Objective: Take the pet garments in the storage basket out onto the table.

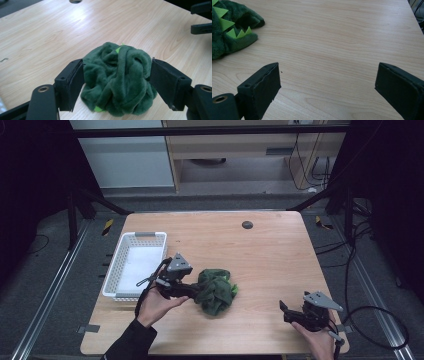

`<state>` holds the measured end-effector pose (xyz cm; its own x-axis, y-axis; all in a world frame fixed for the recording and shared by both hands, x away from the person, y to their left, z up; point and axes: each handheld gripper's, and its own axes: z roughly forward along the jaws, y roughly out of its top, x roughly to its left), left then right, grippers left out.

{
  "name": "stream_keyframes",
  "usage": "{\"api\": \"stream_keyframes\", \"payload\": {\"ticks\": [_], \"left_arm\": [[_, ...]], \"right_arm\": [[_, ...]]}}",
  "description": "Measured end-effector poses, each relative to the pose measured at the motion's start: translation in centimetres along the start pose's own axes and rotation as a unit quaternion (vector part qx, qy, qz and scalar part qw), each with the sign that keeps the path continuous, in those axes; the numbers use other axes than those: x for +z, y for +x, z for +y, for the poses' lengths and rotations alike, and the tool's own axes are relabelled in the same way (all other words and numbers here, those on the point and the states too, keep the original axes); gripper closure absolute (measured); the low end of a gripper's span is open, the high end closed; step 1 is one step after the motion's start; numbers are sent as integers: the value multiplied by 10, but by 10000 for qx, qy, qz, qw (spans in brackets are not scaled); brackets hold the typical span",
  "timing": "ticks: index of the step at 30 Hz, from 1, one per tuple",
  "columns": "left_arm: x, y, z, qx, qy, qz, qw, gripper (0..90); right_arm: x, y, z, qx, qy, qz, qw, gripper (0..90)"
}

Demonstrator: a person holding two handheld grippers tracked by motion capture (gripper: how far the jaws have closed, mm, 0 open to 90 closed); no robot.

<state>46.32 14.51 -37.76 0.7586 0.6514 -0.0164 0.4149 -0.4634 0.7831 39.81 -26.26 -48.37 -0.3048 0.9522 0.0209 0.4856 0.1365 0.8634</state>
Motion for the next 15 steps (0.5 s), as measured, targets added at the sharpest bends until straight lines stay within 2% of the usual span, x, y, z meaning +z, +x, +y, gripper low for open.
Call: {"api": "stream_keyframes", "payload": {"ticks": [7, 10, 15], "left_arm": [[-11, 8, -19, -251, -180, 122, 9994, 283], [-17, 13, -34, -406, -255, 244, 9986, 291], [-23, 15, -46, -530, -348, 387, 9972, 301]], "right_arm": [[0, -1, 0, -31, -15, -26, 10000, 62], [0, -1, 0, -29, -19, -34, 10000, 62], [0, 0, 0, -12, -3, -29, 10000, 62]]}}
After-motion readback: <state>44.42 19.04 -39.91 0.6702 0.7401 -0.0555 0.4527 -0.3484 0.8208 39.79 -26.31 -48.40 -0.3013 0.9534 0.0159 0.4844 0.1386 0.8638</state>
